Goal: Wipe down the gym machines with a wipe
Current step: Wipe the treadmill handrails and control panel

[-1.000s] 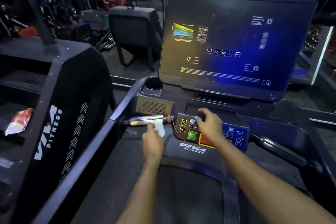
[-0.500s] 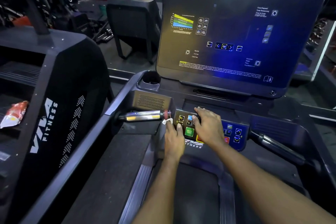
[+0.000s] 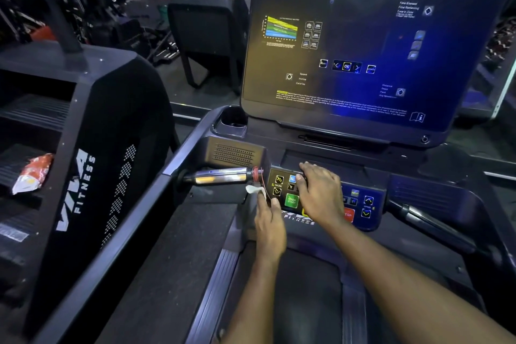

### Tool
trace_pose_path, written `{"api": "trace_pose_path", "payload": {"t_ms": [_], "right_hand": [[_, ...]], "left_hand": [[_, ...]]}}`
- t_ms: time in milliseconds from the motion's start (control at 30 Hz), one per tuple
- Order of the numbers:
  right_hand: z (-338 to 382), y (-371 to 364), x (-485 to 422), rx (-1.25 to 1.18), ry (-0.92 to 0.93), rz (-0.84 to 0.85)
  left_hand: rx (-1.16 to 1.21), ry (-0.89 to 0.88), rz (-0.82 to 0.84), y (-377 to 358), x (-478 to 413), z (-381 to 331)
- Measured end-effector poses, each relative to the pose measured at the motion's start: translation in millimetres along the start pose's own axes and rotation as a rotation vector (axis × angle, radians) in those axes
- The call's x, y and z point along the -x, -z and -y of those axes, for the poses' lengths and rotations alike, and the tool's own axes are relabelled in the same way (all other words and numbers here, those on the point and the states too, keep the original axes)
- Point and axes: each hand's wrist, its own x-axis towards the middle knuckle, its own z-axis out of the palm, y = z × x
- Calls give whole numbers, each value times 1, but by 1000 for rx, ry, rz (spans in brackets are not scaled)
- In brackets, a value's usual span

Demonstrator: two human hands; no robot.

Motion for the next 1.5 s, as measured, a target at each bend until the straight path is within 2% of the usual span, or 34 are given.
{"api": "trace_pose_path", "payload": {"t_ms": [233,467,767,833,900,967,1067,1133,1200,1267,1367,1500], "right_hand": [[0,1,-1,19,7,13],[-2,-1,0,17,7,-4],[-5,1,-2,-37,19,-19],[-3,1,-2,-49,17,-7],[-4,3,-4,-88,-6,23],[-4,7,-11,-269,-97,65],[-5,26,-25,-751,-325,39],[-8,41,-31,-894,-367,8],[-14,50,-34,-901,-341,7],[-21,55,-35,-882,-338,13],[-26,61,-31,-854,-399,-41],[-36,70,-16,-868,-519,-231]], "left_hand": [[-74,86,45,4,-39,0],[-84,-61,-245,-7,-4,3],[-219,-250,-496,22,-31,-23],[-207,-283,-495,30,-44,-41],[-193,-342,-425,35,-58,-63],[-182,-405,-293,39,-72,-82],[-231,-510,32,34,-89,-109],[-265,-548,259,27,-95,-126],[-254,-557,423,18,-102,-138],[-268,-583,514,9,-110,-141],[-301,-626,581,-3,-123,-139],[-331,-671,617,-24,-131,-132]]}}
